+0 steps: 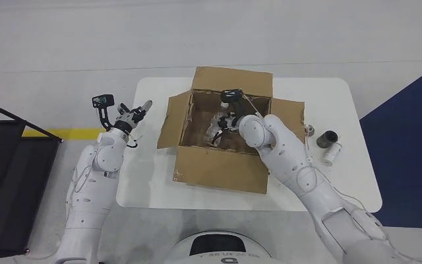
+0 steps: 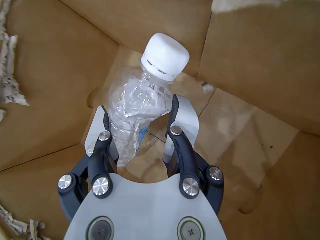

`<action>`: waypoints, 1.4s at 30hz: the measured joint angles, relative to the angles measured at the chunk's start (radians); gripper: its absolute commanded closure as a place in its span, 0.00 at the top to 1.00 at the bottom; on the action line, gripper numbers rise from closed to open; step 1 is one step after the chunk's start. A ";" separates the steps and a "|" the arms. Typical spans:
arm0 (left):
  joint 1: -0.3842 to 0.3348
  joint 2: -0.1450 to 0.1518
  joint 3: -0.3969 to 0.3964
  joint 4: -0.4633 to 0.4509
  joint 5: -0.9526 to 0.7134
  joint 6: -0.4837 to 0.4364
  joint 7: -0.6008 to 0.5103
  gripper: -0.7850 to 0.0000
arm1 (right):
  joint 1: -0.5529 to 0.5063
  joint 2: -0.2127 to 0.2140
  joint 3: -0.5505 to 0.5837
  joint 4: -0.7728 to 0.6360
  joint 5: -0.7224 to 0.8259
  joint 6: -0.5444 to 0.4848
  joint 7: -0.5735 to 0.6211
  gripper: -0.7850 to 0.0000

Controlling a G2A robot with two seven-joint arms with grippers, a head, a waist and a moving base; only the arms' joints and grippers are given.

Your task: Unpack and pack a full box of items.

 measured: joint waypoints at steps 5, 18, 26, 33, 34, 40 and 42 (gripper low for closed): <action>0.000 0.000 0.000 0.000 0.000 0.000 0.000 1.00 | 0.007 -0.007 -0.006 0.015 0.001 0.006 0.009 0.19; 0.000 0.000 0.000 0.000 0.000 0.000 0.000 1.00 | 0.045 -0.029 -0.043 0.061 -0.005 0.018 0.089 0.31; 0.000 0.000 0.000 0.000 0.000 0.000 0.000 1.00 | 0.052 -0.028 -0.035 0.065 0.011 -0.041 0.170 0.09; 0.000 0.000 0.000 0.000 0.000 0.000 0.000 1.00 | 0.076 -0.042 -0.067 0.089 0.032 -0.098 0.204 0.00; 0.000 0.000 0.000 0.000 0.000 0.000 0.000 1.00 | 0.079 -0.044 -0.070 0.091 0.036 -0.104 0.205 0.00; 0.000 0.000 0.000 0.000 0.000 0.000 0.000 1.00 | 0.092 -0.059 -0.086 0.087 0.088 -0.163 0.186 0.00; 0.000 0.000 0.000 0.000 0.000 0.000 0.000 1.00 | 0.096 -0.062 -0.082 0.085 0.125 -0.209 0.179 0.00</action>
